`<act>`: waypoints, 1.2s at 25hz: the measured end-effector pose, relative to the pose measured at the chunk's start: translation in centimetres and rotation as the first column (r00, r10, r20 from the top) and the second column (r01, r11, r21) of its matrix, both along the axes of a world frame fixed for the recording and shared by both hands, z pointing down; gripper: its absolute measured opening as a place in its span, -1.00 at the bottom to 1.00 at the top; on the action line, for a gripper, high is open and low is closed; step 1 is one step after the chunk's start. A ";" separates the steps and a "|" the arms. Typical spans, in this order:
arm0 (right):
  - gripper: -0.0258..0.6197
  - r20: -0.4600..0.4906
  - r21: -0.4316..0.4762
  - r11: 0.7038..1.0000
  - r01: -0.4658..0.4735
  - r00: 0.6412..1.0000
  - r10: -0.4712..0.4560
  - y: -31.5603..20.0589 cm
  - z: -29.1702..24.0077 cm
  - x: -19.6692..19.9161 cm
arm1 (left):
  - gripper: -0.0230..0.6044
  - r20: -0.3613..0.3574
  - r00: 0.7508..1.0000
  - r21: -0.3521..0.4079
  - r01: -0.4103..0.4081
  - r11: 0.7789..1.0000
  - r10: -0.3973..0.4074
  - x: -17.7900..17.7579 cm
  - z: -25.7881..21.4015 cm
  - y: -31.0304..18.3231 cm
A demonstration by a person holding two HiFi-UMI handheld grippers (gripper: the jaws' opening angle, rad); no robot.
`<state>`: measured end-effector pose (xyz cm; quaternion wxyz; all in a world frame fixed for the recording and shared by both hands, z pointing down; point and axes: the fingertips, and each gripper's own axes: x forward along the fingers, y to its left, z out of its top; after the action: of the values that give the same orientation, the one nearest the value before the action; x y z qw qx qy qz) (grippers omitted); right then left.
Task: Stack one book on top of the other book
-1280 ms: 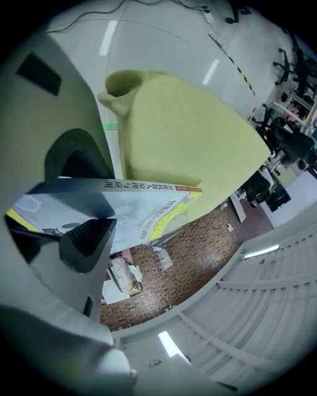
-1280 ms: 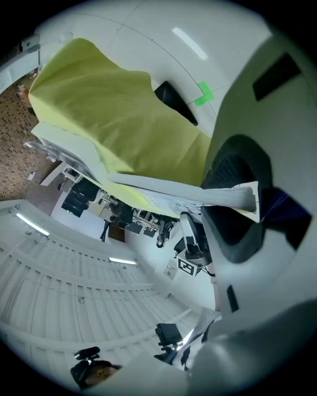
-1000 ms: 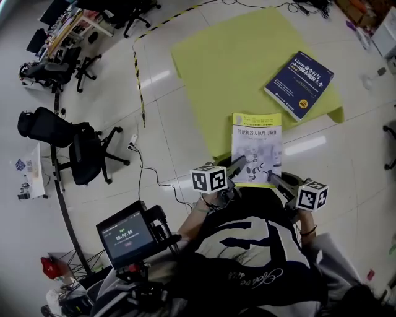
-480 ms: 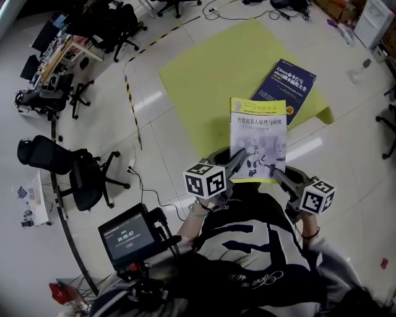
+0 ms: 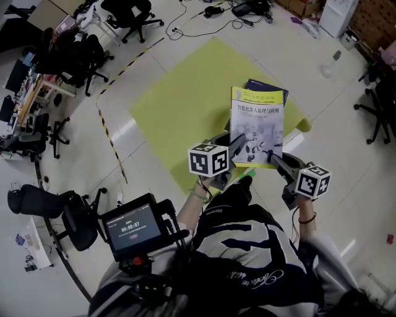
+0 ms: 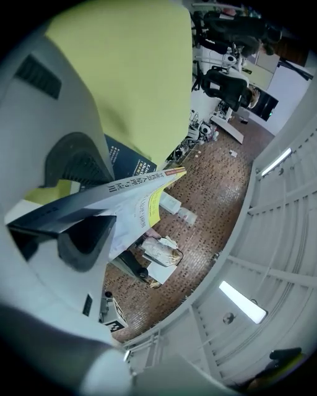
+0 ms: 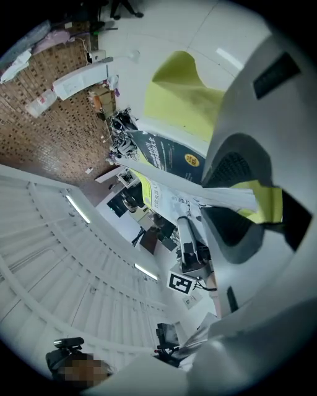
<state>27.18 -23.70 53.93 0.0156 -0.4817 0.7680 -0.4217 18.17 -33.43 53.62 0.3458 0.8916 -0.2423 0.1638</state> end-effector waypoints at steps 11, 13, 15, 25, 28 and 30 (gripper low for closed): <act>-0.63 0.051 -0.160 0.974 -0.163 0.984 0.173 -4.1 6.0 2.5 | -0.44 0.164 0.979 -0.083 -0.110 0.990 0.122 3.6 6.8 -5.2; -0.64 0.082 -0.176 0.966 -0.188 0.975 0.205 -3.9 6.5 2.6 | -0.38 0.177 0.978 -0.090 -0.099 0.991 0.113 3.6 7.7 -5.3; -0.65 0.117 -0.188 0.961 -0.205 0.966 0.229 -3.8 6.9 2.8 | -0.38 0.169 0.979 -0.106 -0.098 0.990 0.115 3.7 7.9 -5.4; -0.64 0.154 -0.211 0.948 -0.239 0.949 0.274 -3.6 7.6 3.1 | -0.29 0.423 0.906 0.062 -0.060 0.996 0.028 0.6 7.2 -5.8; -0.63 0.154 -0.186 0.947 -0.261 0.944 0.291 -3.4 7.7 3.2 | -0.29 0.433 0.902 0.110 -0.057 0.992 0.004 -0.7 6.2 -5.2; -0.60 0.132 -0.169 0.948 -0.269 0.947 0.292 -3.2 7.7 3.2 | -0.29 0.381 0.924 0.088 -0.016 0.996 -0.019 -1.2 5.3 -4.3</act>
<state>30.38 -26.93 61.67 0.0994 -0.5518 0.6542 -0.5077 16.95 -37.75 58.89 0.2519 0.8571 -0.3125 0.3229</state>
